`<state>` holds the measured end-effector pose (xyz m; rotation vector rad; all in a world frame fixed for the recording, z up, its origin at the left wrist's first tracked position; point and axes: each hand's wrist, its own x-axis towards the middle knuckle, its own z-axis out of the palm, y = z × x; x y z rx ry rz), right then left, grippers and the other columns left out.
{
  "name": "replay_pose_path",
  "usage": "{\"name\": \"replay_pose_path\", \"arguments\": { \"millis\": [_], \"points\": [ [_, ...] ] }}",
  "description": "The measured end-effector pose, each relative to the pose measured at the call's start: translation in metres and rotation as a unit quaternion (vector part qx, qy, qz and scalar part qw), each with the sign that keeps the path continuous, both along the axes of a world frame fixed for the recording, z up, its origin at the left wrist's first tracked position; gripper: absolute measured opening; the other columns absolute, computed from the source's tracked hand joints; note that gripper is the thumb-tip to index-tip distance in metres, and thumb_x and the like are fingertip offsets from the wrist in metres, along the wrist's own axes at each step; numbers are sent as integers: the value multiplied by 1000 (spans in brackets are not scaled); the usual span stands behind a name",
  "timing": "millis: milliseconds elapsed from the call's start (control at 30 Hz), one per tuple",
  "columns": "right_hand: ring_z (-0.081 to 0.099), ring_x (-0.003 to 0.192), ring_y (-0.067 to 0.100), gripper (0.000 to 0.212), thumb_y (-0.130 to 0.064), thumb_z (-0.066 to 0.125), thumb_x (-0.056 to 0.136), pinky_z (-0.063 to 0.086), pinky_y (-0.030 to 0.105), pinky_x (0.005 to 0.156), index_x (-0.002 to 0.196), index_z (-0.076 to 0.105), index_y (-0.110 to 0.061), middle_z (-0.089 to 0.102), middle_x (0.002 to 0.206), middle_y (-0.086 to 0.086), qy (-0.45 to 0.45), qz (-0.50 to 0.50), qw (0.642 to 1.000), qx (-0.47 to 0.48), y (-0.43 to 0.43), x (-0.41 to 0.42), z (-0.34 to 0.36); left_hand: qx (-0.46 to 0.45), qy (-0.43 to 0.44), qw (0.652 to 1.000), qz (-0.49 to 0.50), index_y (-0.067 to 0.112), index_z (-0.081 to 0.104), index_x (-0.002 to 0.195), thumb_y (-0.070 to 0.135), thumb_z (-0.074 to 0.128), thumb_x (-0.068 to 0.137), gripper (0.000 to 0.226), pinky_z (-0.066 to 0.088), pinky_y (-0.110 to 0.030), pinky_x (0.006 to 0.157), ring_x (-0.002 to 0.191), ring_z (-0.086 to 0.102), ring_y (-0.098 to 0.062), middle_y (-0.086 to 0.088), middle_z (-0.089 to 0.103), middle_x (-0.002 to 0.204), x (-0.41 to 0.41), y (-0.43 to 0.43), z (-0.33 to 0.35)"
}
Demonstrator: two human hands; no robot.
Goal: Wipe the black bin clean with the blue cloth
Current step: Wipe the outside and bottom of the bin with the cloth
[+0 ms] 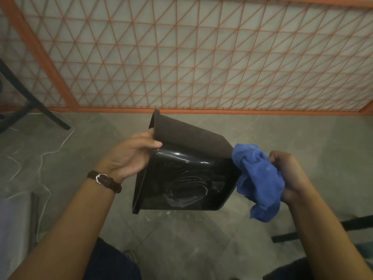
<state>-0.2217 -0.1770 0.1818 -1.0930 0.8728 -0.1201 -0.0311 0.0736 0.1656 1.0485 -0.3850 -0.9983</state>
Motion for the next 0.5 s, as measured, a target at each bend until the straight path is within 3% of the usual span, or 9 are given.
{"name": "replay_pose_path", "arguments": {
  "millis": [67,133,200,267,333,400,433,500],
  "points": [
    [42,39,15,19,-6,34,71,39,17,36,55,42,-9,41,40,1,-8,8,1000,-7,1,3,-1,35,-39,999,1,3,59,116,21,58,81,40,57,-24,73,93,70,-17,-8,73,103,-4,-4,3],
    [43,39,14,25,-5,32,75,38,16,37,54,44,-7,43,40,0,-25,10,1000,-11,0,6,-1,110,-100,988,48,8,61,112,35,47,84,42,56,-22,71,85,70,-12,0,75,90,-7,-9,3],
    [48,39,13,34,-5,30,79,41,16,38,51,50,-7,46,40,1,-52,8,999,0,-2,8,0,201,-193,955,96,13,64,107,50,40,85,49,52,-28,77,79,67,-13,3,73,80,-11,-12,0],
    [53,46,16,32,-8,31,80,46,18,42,56,52,-6,51,46,4,-68,6,998,11,-2,10,4,228,-213,945,103,23,65,100,59,35,83,50,49,-35,76,82,64,-18,-2,71,85,-18,-13,-2],
    [57,47,16,37,-8,30,82,49,19,44,55,55,-5,54,48,5,-89,-8,996,27,-3,11,7,155,-130,975,89,22,66,105,57,47,81,47,53,-34,77,95,65,-22,-7,70,100,-22,-8,4],
    [56,44,14,39,-6,28,83,48,17,44,53,53,-6,53,48,4,-114,-18,992,42,-3,12,12,31,-68,994,82,15,70,103,36,72,76,34,57,-29,79,94,66,-18,-6,70,99,-26,3,12],
    [55,42,14,42,-6,28,83,47,16,42,50,53,-6,52,46,4,-123,-16,991,48,-3,12,16,-18,-57,995,80,12,72,100,19,73,73,27,57,-27,76,88,68,-17,-7,70,94,-30,7,19],
    [52,35,13,53,-7,25,84,45,16,37,39,54,-9,50,40,3,-138,-11,988,74,-3,10,21,-48,-61,991,107,11,75,90,0,56,76,26,57,-22,65,72,69,-14,-5,72,80,-38,12,27]
  ]
}}
